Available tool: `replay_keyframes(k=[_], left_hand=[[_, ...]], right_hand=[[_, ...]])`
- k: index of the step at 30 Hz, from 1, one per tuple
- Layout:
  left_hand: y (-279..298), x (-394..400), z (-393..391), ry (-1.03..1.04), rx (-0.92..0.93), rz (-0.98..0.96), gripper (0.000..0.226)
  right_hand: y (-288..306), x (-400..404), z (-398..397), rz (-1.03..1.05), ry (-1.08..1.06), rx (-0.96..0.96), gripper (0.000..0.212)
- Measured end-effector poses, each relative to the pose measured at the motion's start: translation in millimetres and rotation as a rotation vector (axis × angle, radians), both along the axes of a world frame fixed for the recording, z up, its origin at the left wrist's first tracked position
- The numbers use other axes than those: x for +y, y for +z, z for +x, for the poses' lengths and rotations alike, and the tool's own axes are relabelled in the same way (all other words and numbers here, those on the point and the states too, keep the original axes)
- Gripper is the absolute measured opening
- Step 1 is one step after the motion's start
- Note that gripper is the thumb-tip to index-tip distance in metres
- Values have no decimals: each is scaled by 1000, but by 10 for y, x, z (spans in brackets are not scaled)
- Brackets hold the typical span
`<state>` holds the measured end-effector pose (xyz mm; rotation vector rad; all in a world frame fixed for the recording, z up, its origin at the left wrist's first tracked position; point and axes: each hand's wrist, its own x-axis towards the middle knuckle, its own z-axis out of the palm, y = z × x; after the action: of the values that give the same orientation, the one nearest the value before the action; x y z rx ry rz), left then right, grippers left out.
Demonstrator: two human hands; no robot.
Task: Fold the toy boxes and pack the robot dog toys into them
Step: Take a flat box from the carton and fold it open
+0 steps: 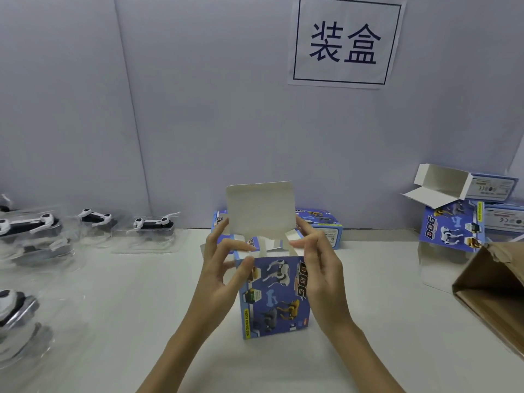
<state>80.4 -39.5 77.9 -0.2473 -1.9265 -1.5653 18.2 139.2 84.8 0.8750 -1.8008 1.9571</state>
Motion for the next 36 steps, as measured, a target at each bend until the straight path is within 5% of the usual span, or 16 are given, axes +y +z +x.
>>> replay_keyframes(k=[4,8,10,16,24,29,32,36], left_hand=[[6,2,-3,-110,0,90,13],[27,53,-28,-154,69,157,44],[29,41,-43,-145,92,139,53],[-107,-76,-46,-27,86,-198,47],[-136,-51,-69,-38,75,-86,29],[-214,22,-32,55,61,-69,83],[-197,8,-11,49,53,-43,67],[-160,-58,39,137,183,-334,53]], right_hand=[[32,68,-78,-62,-18,-80,13],[63,72,-77,-159,31,-99,42],[41,53,-51,-107,41,-77,37],[-56,26,-15,-128,53,-80,42],[-100,-75,-21,-2,-7,-6,47],[-135,-64,-7,-104,51,-82,53],[-116,-82,35,-56,14,-29,48],[-178,-126,21,67,-119,147,38]])
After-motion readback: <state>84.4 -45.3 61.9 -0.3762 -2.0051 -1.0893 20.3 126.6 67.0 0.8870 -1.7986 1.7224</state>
